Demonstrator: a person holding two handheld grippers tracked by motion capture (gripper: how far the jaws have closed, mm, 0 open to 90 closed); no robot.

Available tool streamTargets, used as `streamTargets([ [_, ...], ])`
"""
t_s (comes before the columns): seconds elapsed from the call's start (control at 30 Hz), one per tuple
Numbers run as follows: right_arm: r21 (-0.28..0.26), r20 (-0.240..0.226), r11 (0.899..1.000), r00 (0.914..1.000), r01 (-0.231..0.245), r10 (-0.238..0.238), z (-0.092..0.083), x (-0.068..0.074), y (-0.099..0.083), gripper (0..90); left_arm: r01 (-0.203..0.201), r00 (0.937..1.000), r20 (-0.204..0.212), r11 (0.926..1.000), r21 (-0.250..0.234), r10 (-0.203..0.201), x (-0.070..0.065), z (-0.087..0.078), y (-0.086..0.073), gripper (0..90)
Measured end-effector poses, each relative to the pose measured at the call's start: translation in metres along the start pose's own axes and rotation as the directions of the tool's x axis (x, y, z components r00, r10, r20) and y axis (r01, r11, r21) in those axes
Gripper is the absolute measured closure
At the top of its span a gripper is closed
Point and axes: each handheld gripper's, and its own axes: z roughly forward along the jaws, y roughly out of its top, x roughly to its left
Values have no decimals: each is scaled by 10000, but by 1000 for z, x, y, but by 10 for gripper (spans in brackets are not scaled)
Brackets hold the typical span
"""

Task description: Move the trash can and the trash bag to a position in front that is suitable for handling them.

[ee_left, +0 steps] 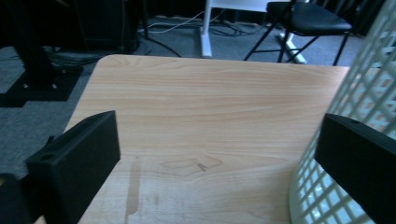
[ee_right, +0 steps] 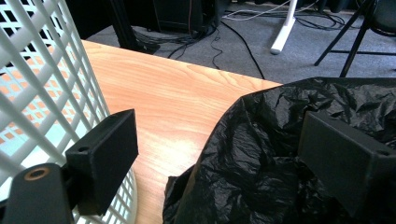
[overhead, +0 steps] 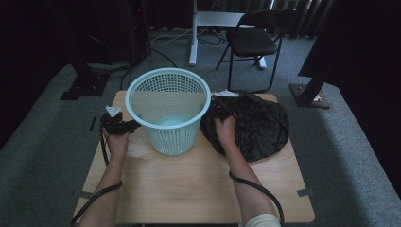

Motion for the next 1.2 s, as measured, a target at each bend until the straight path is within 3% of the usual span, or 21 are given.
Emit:
streamTargets([
  [0.3,-83,-48,9988,9988,488,-488,-15,2,-5,115,-81,9992,384,10000,-55,83,-6,-12,-8,11],
  [0.4,-163,-243,9989,9987,445,-449,-22,2,-11,115,-9,9987,507,10000,-30,10,-7,-16,-11,11],
  [0.57,-182,-220,9987,9986,483,-487,-30,4,-16,115,-50,9987,503,10000,85,46,-10,-22,-13,11],
  [0.7,-186,-235,9967,9966,787,-791,-41,8,-20,115,-40,9981,610,9999,112,33,-11,-27,-16,11],
  [1.07,-250,-475,9970,9961,735,-746,-66,15,-37,115,-347,9943,1021,9989,325,312,-18,-48,-26,11],
  [1.2,-197,-367,9970,9965,747,-754,-76,18,-42,115,-470,9912,1249,9984,303,429,-22,-56,-31,11],
])
